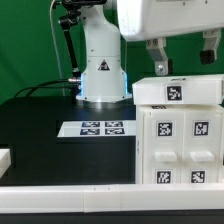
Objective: Assemble cabinet
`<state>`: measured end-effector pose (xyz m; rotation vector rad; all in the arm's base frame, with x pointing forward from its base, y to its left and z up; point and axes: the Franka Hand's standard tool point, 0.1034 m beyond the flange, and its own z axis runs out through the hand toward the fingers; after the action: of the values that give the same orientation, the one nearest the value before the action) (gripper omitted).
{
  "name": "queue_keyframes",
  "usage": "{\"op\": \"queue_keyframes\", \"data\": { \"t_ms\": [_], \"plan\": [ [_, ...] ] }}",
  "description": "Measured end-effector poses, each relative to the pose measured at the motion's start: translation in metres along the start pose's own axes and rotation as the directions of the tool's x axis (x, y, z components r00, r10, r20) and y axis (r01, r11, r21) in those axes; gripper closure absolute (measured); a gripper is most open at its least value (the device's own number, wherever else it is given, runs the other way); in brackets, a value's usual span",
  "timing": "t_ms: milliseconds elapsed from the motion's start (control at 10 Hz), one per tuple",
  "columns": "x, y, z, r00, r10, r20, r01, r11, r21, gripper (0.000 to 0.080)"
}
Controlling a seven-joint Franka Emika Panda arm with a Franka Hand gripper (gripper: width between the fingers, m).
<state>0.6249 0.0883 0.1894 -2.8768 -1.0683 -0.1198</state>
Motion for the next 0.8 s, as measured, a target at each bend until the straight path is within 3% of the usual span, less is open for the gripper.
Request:
{"op": "queue_keyframes", "data": {
  "t_ms": [300, 800],
  "plan": [
    [-0.004, 0.001, 0.005, 0.988, -0.152, 0.028, 0.153, 0.988, -0.013, 0.0003],
    [-0.015, -0.004, 0.023, 0.989, -0.14, 0.047, 0.14, 0.99, -0.007, 0.0003]
  ]
}}
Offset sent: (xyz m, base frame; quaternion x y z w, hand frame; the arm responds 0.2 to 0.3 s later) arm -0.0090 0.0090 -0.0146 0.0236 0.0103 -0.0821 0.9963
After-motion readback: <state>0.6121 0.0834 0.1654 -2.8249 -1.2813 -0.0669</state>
